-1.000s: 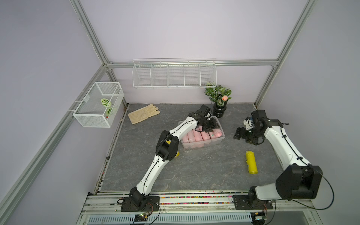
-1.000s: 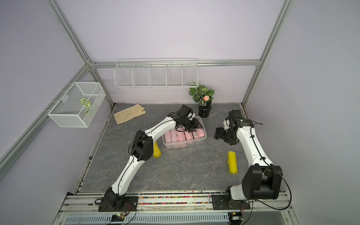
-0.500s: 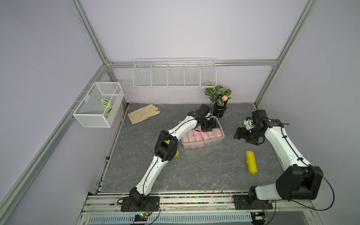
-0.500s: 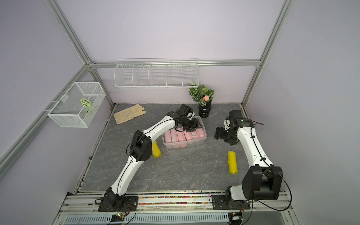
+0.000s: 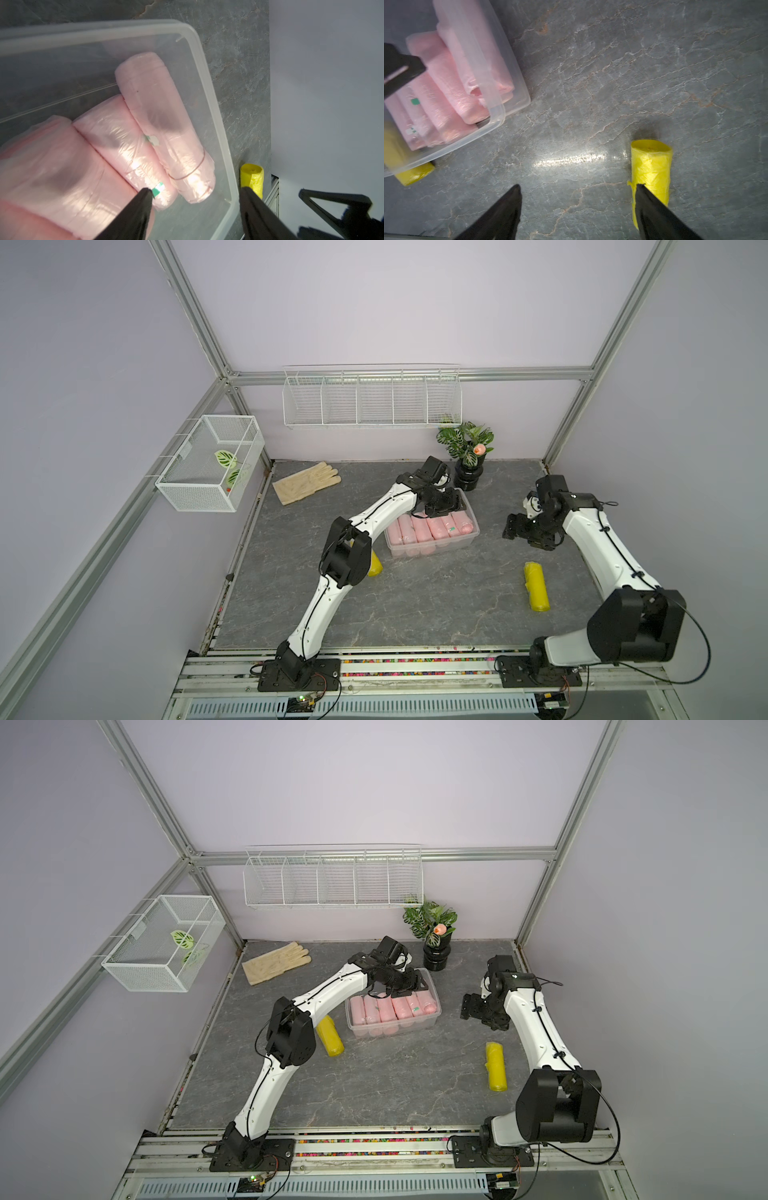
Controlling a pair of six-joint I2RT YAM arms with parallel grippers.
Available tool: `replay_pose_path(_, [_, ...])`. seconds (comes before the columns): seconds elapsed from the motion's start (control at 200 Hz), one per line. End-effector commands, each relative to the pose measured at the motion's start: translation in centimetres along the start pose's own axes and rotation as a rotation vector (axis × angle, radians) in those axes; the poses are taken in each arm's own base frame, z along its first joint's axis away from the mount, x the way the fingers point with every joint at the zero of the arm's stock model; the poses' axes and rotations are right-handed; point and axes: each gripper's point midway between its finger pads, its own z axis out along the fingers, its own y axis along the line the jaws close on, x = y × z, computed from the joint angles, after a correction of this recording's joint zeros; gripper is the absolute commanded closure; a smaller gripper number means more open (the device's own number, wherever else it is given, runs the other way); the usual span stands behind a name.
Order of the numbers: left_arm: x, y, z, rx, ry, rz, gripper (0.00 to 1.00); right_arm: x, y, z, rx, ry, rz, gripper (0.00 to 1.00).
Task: Put the roll of trash bags into the storage box
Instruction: Place the roll of trash bags in the storage box.
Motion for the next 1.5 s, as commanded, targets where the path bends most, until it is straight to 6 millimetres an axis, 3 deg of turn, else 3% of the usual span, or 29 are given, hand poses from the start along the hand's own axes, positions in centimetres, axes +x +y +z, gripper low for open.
replay_pose_path(0.0, [-0.4,-1.6,-2.1,0.016,-0.044,0.067,0.29,1.1,-1.7,1.3,0.079,0.069,0.042,0.13])
replay_pose_path(0.465, [1.1,-3.8,1.3,0.218,0.044,0.025,0.39,1.9,-3.2,2.8,0.138,0.112,0.115,0.13])
replay_pose_path(0.725, [3.2,-1.9,3.6,0.197,0.105,-0.006,0.39,2.4,-4.1,4.1,0.151,0.137,0.159,0.13])
replay_pose_path(1.055, [4.1,-0.7,5.3,0.194,0.137,-0.023,0.39,2.6,-4.5,4.7,0.159,0.152,0.169,0.12])
replay_pose_path(1.275, [3.9,-1.0,4.5,0.188,0.125,-0.003,0.39,3.0,-4.8,5.0,0.168,0.172,0.176,0.12])
replay_pose_path(1.495, [3.1,-2.7,2.9,0.214,0.088,0.033,0.39,3.4,-4.9,4.9,0.171,0.177,0.180,0.13])
